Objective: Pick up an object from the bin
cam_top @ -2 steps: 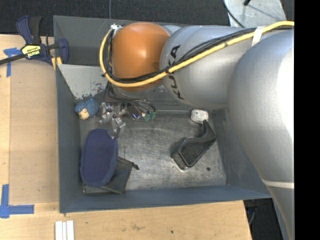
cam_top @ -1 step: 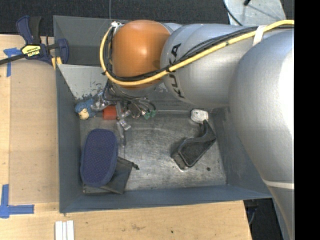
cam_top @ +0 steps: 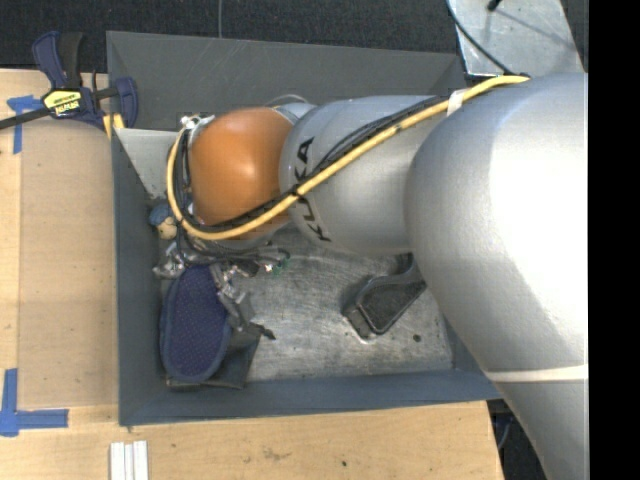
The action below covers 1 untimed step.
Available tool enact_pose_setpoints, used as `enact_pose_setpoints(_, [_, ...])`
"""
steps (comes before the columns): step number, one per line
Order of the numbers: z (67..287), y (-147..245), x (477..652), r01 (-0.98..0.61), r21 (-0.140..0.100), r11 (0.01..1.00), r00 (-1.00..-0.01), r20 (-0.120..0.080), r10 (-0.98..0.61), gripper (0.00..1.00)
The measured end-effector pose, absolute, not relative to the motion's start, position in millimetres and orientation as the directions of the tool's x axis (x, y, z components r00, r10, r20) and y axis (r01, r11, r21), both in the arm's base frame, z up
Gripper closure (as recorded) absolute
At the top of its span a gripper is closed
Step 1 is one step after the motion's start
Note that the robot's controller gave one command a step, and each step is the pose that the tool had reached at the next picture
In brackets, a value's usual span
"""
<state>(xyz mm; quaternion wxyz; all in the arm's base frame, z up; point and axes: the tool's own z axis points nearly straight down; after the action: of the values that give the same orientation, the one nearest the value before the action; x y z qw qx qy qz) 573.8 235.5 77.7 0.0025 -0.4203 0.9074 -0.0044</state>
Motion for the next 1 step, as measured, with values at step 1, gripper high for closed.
enact_pose_setpoints(1, [78.4,238.7,573.0,-0.764,-0.006,0.645,-0.645,-0.005,-0.764,1.0])
